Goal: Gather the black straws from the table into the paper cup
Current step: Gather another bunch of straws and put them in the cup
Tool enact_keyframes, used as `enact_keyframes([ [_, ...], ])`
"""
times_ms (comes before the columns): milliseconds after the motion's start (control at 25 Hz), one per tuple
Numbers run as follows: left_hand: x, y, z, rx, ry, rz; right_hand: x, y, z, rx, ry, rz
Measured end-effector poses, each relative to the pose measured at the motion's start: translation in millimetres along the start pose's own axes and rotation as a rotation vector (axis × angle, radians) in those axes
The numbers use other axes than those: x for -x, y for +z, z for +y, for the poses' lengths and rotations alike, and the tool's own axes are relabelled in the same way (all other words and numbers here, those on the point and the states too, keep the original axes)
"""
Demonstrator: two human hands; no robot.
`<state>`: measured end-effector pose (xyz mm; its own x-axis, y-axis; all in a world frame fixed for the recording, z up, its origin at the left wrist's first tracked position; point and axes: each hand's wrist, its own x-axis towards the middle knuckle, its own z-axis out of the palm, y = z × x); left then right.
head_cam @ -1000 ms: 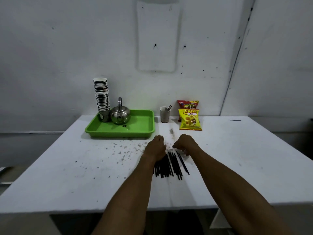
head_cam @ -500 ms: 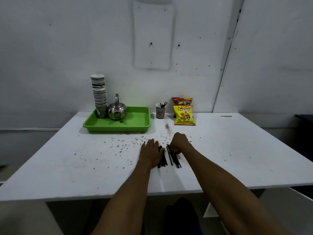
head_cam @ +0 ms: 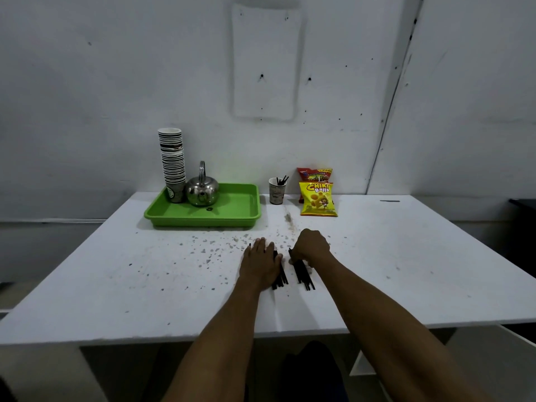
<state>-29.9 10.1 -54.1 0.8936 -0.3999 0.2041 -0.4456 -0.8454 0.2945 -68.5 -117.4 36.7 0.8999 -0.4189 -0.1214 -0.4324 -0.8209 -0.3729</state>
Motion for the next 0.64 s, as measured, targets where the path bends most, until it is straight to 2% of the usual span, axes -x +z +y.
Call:
enact_keyframes([
  [240,-1.7,-3.9,3.2,0.118,0.003,0.000,3.9,1.0,-2.6,-0.004,0.011,0.011],
  [440,-1.4,-6.5,-0.4,0.081,-0.017,-0.028,1.7,5.3,-3.1,0.006,0.013,0.049],
  [640,0.0,-4.1,-0.6,0.051,-0.030,-0.023,3.9,5.8,-5.2,0.083,-0.069,0.064],
])
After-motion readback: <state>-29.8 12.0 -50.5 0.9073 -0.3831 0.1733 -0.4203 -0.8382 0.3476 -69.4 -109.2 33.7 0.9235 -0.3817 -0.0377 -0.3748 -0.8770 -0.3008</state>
